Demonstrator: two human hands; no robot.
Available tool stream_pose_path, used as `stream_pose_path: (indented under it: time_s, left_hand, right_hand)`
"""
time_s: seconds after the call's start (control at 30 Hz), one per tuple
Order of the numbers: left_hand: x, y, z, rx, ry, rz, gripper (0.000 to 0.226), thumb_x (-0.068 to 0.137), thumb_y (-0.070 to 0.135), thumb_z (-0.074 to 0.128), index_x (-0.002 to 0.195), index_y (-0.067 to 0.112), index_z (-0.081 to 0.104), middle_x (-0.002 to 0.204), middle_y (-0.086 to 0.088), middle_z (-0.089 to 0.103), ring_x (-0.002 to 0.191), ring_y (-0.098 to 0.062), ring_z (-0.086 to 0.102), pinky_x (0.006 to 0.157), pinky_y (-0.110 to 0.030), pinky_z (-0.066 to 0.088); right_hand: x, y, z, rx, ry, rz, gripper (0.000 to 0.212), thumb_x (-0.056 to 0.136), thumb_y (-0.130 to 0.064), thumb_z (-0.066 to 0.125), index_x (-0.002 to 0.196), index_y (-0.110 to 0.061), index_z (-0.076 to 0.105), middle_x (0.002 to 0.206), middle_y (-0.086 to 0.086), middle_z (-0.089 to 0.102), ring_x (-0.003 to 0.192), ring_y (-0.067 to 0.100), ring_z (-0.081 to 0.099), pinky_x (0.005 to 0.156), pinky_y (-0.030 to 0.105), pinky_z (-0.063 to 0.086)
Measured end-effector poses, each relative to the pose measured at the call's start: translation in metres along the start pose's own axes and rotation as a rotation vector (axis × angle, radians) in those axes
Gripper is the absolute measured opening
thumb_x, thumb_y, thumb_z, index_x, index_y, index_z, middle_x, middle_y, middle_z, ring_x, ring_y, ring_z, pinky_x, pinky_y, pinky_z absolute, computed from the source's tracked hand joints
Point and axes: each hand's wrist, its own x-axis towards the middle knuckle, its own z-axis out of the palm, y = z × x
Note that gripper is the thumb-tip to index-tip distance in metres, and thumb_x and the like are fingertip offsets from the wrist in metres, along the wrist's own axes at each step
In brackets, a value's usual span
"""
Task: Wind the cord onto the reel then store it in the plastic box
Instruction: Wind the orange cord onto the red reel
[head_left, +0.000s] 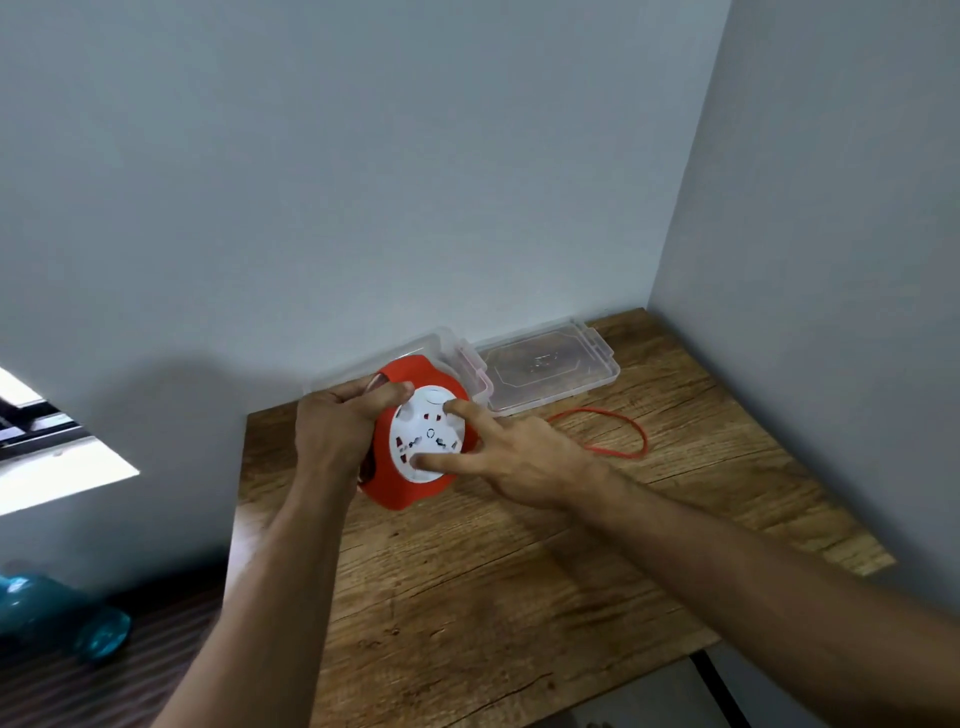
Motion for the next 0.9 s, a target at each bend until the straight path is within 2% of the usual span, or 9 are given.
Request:
stream_pose_path:
  time_s: [0.1,0.17,0.3,0.4,0.53,0.73,0.8,0.87,0.9]
  left_hand:
    - [0.002,0.005,-0.002,0.062,-0.054,-0.034,0.012,0.072,0.025,0.089,0.08,0.018,0.083,0.071,-0.007,0.08,0.068,-0.029,0.078,0.066,-0.038,0.063]
    - [0.003,0.008,-0.001,0.118,-0.087,-0.048,0.015,0.07,0.024,0.089,0.08,0.016,0.084,0.072,-0.01,0.08,0.068,-0.032,0.078,0.07,-0.042,0.065]
    - [0.009,0.012,-0.002,0.227,-0.124,-0.063,0.022,0.067,0.028,0.09,0.084,0.017,0.084,0.072,-0.007,0.08,0.07,-0.03,0.079,0.068,-0.037,0.063]
    - [0.013,0.015,-0.004,0.288,-0.167,-0.087,0.02,0.068,0.028,0.089,0.083,0.015,0.083,0.069,-0.006,0.08,0.072,-0.028,0.078,0.065,-0.031,0.058]
    - [0.016,0.018,-0.003,0.401,-0.246,-0.078,0.02,0.072,0.031,0.088,0.086,0.019,0.082,0.074,-0.004,0.081,0.069,-0.022,0.078,0.062,-0.029,0.058]
    - [0.01,0.018,-0.003,0.259,-0.222,-0.068,0.013,0.073,0.017,0.086,0.084,0.01,0.082,0.07,-0.011,0.079,0.062,-0.027,0.078,0.053,-0.026,0.058]
    - [0.009,0.017,0.0,0.24,-0.198,-0.051,0.013,0.071,0.017,0.086,0.083,0.01,0.083,0.07,-0.012,0.079,0.063,-0.028,0.078,0.057,-0.03,0.061]
    - [0.009,0.014,0.002,0.24,-0.184,-0.028,0.013,0.071,0.018,0.087,0.082,0.013,0.083,0.071,-0.008,0.08,0.067,-0.027,0.078,0.065,-0.034,0.063]
    - [0.008,0.013,0.003,0.215,-0.168,-0.024,0.012,0.071,0.018,0.088,0.081,0.014,0.083,0.072,-0.008,0.08,0.069,-0.027,0.078,0.066,-0.035,0.063]
  right_hand:
    - [0.001,0.005,-0.001,-0.111,0.111,-0.17,0.055,0.101,-0.028,0.052,0.145,-0.042,0.023,0.145,0.021,0.025,0.097,0.041,0.066,0.051,0.041,0.059]
    - [0.005,0.003,0.0,-0.143,0.143,-0.237,0.056,0.099,-0.025,0.057,0.144,-0.038,0.027,0.146,0.023,0.028,0.095,0.041,0.066,0.053,0.043,0.059]
    - [0.014,0.006,-0.005,-0.155,0.093,-0.341,0.055,0.097,-0.02,0.059,0.141,-0.036,0.03,0.149,0.023,0.027,0.081,0.039,0.068,0.051,0.044,0.059]
    - [0.019,0.007,-0.014,-0.195,-0.04,-0.349,0.054,0.099,-0.021,0.055,0.145,-0.04,0.034,0.153,0.023,0.027,0.071,0.038,0.068,0.048,0.043,0.058]
    - [0.031,-0.003,-0.026,-0.248,-0.157,-0.373,0.06,0.098,-0.026,0.059,0.148,-0.046,0.033,0.145,0.019,0.034,0.078,0.035,0.069,0.055,0.048,0.061]
    - [0.032,0.003,-0.016,-0.317,-0.002,-0.379,0.063,0.091,-0.023,0.07,0.144,-0.039,0.042,0.135,0.023,0.045,0.065,0.034,0.069,0.05,0.045,0.058]
    - [0.029,0.004,-0.008,-0.318,0.093,-0.389,0.061,0.09,-0.025,0.071,0.144,-0.038,0.044,0.133,0.024,0.047,0.066,0.035,0.07,0.052,0.046,0.059]
    - [0.027,0.006,-0.003,-0.274,0.086,-0.371,0.061,0.095,-0.031,0.065,0.148,-0.037,0.038,0.131,0.026,0.05,0.072,0.039,0.07,0.055,0.048,0.06]
    - [0.026,0.005,-0.002,-0.242,0.078,-0.302,0.06,0.097,-0.037,0.059,0.151,-0.037,0.032,0.127,0.026,0.054,0.071,0.037,0.069,0.054,0.044,0.06]
